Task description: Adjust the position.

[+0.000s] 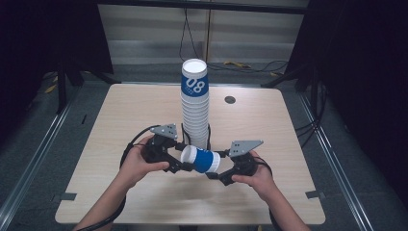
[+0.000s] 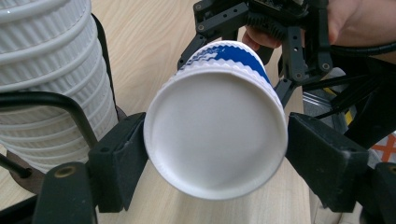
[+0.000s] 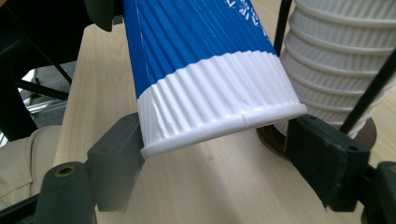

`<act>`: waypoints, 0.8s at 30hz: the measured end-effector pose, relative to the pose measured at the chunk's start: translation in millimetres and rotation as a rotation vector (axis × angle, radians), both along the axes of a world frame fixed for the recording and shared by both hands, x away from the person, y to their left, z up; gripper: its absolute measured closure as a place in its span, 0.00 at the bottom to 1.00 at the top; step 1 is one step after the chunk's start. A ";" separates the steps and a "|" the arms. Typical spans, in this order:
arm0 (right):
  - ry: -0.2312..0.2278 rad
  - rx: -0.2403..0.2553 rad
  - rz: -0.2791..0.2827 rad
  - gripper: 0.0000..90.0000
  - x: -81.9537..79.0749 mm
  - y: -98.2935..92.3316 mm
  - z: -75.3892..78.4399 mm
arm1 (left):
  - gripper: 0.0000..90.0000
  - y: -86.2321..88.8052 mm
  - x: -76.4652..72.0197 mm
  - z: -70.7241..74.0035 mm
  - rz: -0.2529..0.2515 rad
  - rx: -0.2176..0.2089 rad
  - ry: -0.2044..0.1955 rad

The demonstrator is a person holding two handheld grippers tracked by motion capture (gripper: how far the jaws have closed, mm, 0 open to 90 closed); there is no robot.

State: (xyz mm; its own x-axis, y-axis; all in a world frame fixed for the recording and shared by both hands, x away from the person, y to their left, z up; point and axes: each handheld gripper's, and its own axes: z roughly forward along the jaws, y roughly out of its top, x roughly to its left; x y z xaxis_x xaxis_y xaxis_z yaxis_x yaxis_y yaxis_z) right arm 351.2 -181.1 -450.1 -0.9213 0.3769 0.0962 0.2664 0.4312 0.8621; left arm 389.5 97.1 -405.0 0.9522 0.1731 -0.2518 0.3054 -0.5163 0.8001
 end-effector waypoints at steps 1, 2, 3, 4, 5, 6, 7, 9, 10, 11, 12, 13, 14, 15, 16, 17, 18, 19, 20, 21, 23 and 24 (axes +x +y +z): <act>0.000 -0.005 -0.003 0.24 0.0 -0.9 0.2 | 0.24 0.0 -0.4 -0.1 -0.003 0.001 -0.004; -0.001 -0.007 -0.001 0.24 0.2 -1.7 0.2 | 0.24 0.1 -1.0 0.5 -0.009 0.016 -0.009; -0.001 -0.013 0.001 0.24 0.0 -2.4 0.4 | 0.23 0.0 -1.3 0.2 -0.006 0.015 -0.014; -0.001 -0.015 0.001 0.24 0.1 -2.9 0.6 | 0.23 -0.2 -1.9 0.2 -0.010 0.024 -0.023; 0.000 -0.017 -0.002 0.24 0.3 -3.6 0.8 | 0.23 -0.4 -2.4 -0.3 -0.013 0.026 -0.027; 0.000 -0.021 0.000 0.24 0.5 -4.1 1.0 | 0.23 -0.1 -2.6 0.0 -0.013 0.038 -0.032; 0.001 -0.022 0.000 0.24 0.5 -4.4 1.2 | 0.23 0.0 -3.2 -0.2 -0.013 0.042 -0.038; 0.003 -0.029 -0.003 0.24 0.6 -5.1 1.9 | 0.23 0.7 -3.5 -0.8 -0.009 0.051 -0.046; 0.000 -0.035 -0.001 0.24 0.6 -5.4 2.6 | 0.23 1.2 -3.7 -0.9 -0.008 0.053 -0.045; -0.001 -0.037 -0.001 0.24 0.5 -5.7 3.2 | 0.23 1.8 -4.0 -0.9 -0.007 0.055 -0.046; 0.000 -0.038 -0.001 0.24 0.5 -6.2 4.1 | 0.23 2.6 -4.1 -1.1 -0.010 0.057 -0.050; 0.001 -0.038 -0.002 0.24 0.6 -6.5 4.9 | 0.23 2.7 -4.7 -1.4 -0.004 0.054 -0.048; 0.002 -0.041 -0.005 0.24 0.6 -6.7 5.2 | 0.23 3.1 -4.8 -1.6 -0.005 0.062 -0.052; 0.002 -0.043 -0.004 0.24 0.8 -7.0 5.7 | 0.23 3.6 -5.1 -1.8 -0.002 0.070 -0.056; 0.002 -0.047 -0.001 0.24 0.8 -7.1 6.1 | 0.23 3.8 -5.4 -2.4 -0.002 0.075 -0.060; -0.001 -0.055 0.000 0.24 0.9 -7.1 6.5 | 0.23 3.7 -5.7 -3.0 -0.003 0.078 -0.061; -0.001 -0.061 -0.001 0.24 1.0 -7.1 6.8 | 0.23 3.8 -6.2 -3.7 -0.004 0.092 -0.065; 0.005 -0.063 0.001 0.24 0.8 -6.9 7.2 | 0.23 4.2 -6.2 -4.1 -0.005 0.101 -0.069; 0.005 -0.065 0.003 0.24 0.9 -6.8 7.3 | 0.23 4.1 -6.3 -5.1 -0.006 0.093 -0.068; 0.006 -0.068 0.002 0.24 0.9 -6.7 7.4 | 0.23 4.2 -6.5 -6.2 -0.003 0.084 -0.061; 0.009 -0.076 0.005 0.24 1.1 -6.6 7.5 | 0.23 5.2 -5.7 -7.2 -0.009 0.092 -0.061; 0.009 -0.080 0.005 0.24 1.3 -6.7 7.6 | 0.23 4.9 -6.2 -8.3 0.000 0.086 -0.055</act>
